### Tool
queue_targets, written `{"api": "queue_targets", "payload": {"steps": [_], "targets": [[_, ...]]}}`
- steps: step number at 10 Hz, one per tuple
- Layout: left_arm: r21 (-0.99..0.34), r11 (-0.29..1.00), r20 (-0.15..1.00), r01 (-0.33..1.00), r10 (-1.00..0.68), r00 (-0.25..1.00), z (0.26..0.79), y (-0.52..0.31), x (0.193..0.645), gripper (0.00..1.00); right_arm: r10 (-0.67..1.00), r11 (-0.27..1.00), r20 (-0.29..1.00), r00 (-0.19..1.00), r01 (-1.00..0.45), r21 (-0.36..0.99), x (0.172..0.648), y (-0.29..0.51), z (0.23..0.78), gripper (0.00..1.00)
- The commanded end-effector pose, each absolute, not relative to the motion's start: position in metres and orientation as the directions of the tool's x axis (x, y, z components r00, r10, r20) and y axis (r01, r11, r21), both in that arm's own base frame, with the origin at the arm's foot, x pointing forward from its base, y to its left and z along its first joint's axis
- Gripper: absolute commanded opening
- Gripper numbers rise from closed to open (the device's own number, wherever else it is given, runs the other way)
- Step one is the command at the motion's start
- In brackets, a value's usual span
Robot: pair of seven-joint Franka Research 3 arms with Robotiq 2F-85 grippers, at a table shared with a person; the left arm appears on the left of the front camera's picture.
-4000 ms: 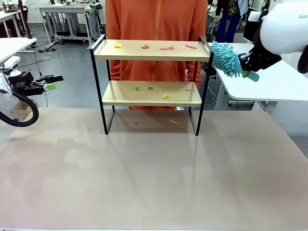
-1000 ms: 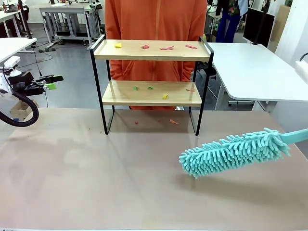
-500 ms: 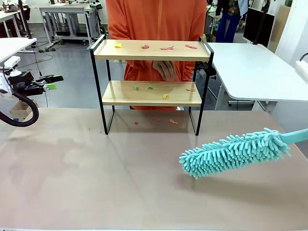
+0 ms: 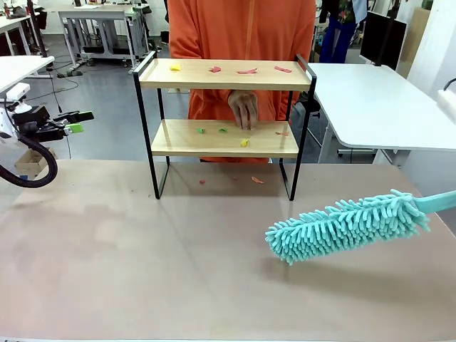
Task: Clean the shelf.
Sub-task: Clean the specific section of the Shelf indicated by the human with the Duster.
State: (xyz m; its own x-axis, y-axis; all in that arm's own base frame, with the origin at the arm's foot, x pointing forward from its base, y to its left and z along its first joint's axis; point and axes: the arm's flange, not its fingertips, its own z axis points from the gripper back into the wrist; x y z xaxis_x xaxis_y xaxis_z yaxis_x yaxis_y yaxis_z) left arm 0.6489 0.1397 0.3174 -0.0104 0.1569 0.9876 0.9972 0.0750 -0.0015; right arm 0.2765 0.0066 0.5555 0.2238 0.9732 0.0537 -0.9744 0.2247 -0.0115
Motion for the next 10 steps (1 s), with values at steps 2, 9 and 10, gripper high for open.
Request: {"api": "queue_targets", "payload": {"steps": [2,9,10], "targets": [[0.011,0.069,0.988,0.998,0.151,-0.021,0.32,0.14,0.648,1.0,0.976,0.212,0.05,0.211,-0.977,-0.016,0.275,0.003,0.558,0.13],[0.011,0.069,0.988,0.998,0.151,-0.021,0.32,0.14,0.648,1.0,0.924,0.35,0.167,0.343,-0.937,-0.011,0.289,0.041,0.58,0.13],[0.011,0.069,0.988,0.998,0.151,-0.021,0.32,0.14,0.648,1.0,0.904,0.391,0.201,0.378,-0.92,-0.028,0.291,0.064,0.591,0.13]]}}
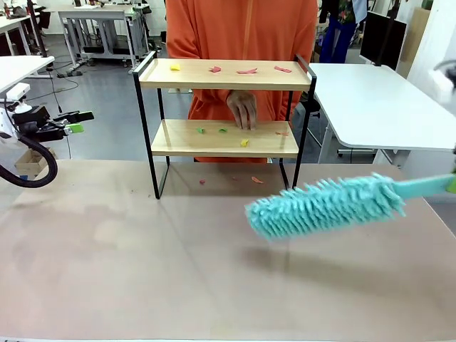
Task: Clean the shelf.
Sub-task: Clean the specific section of the Shelf indicated by the human with the Duster.
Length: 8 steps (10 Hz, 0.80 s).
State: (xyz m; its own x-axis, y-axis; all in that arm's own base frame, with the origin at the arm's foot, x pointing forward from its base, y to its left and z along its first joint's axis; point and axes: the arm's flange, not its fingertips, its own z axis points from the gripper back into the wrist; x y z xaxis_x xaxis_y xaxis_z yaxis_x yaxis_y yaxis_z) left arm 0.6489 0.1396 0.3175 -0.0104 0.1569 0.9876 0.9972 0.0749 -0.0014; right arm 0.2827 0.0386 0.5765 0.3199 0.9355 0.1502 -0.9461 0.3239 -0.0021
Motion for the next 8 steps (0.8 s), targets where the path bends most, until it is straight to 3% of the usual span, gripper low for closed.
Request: {"api": "queue_targets", "payload": {"steps": [1,4,6,8], "targets": [[0.011,0.069,0.988,0.998,0.151,-0.021,0.32,0.14,0.648,1.0,0.865,0.455,0.244,0.438,-0.89,-0.015,0.294,0.093,0.603,0.13],[0.011,0.069,0.988,0.998,0.151,-0.021,0.32,0.14,0.648,1.0,0.649,0.708,0.3,0.7,-0.699,0.1,0.305,0.174,0.624,0.13],[0.011,0.069,0.988,0.998,0.151,-0.021,0.32,0.14,0.648,1.0,0.544,0.79,0.367,0.755,-0.608,0.079,0.32,0.223,0.629,0.13],[0.011,0.069,0.988,0.998,0.151,-0.021,0.32,0.14,0.648,1.0,0.534,0.752,0.389,0.751,-0.632,0.187,0.322,0.242,0.626,0.13]]}}
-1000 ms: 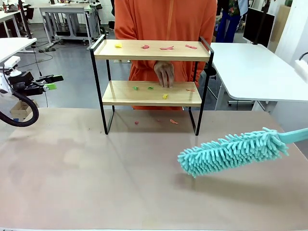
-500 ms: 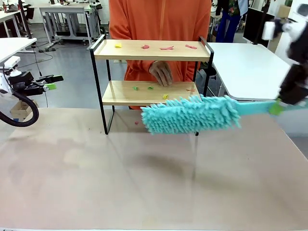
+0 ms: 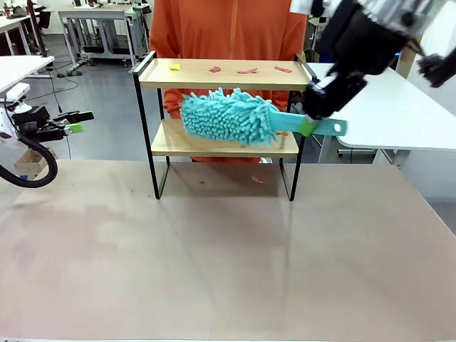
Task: Clean the shelf.
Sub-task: Clean the specific section of the Shelf indicated by the human with the Duster.
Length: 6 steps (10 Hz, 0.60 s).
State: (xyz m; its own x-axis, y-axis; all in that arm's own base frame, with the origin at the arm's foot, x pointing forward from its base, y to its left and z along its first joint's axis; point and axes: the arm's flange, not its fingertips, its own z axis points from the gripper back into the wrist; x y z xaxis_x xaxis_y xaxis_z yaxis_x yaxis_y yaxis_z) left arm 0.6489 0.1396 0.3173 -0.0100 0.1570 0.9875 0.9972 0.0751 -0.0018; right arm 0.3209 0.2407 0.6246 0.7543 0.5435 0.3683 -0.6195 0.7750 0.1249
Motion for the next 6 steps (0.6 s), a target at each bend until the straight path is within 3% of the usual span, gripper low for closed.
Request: {"api": "queue_targets", "payload": {"steps": [1,6], "targets": [[0.011,0.069,0.988,0.998,0.151,-0.021,0.3202,0.1395,0.6481,1.0,0.561,0.771,0.354,0.748,-0.628,0.104,0.3162,0.2289,0.6261,0.13],[0.011,0.069,0.988,0.998,0.151,-0.021,0.3202,0.1395,0.6481,1.0,0.552,0.776,0.35,0.757,-0.62,0.117,0.3181,0.2349,0.6245,0.13]]}}
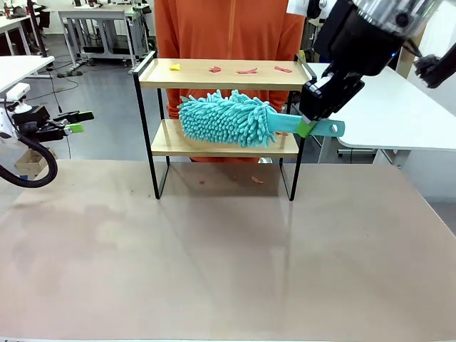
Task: Clean the shelf.
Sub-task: Clean the specific section of the Shelf indicated by the human with the Duster.
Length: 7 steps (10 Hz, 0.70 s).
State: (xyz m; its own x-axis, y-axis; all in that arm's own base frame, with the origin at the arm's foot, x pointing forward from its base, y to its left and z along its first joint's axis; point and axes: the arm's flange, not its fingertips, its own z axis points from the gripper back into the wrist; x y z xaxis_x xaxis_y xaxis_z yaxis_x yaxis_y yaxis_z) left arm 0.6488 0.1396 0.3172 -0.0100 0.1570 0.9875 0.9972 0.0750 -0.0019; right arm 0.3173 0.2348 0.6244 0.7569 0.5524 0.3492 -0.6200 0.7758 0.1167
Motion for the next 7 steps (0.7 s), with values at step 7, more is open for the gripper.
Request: {"api": "queue_targets", "payload": {"steps": [7], "targets": [[0.011,0.069,0.988,0.998,0.151,-0.021,0.32,0.14,0.648,1.0,0.11,0.969,0.377,0.92,-0.184,0.165,0.351,0.419,0.611,0.13]]}}
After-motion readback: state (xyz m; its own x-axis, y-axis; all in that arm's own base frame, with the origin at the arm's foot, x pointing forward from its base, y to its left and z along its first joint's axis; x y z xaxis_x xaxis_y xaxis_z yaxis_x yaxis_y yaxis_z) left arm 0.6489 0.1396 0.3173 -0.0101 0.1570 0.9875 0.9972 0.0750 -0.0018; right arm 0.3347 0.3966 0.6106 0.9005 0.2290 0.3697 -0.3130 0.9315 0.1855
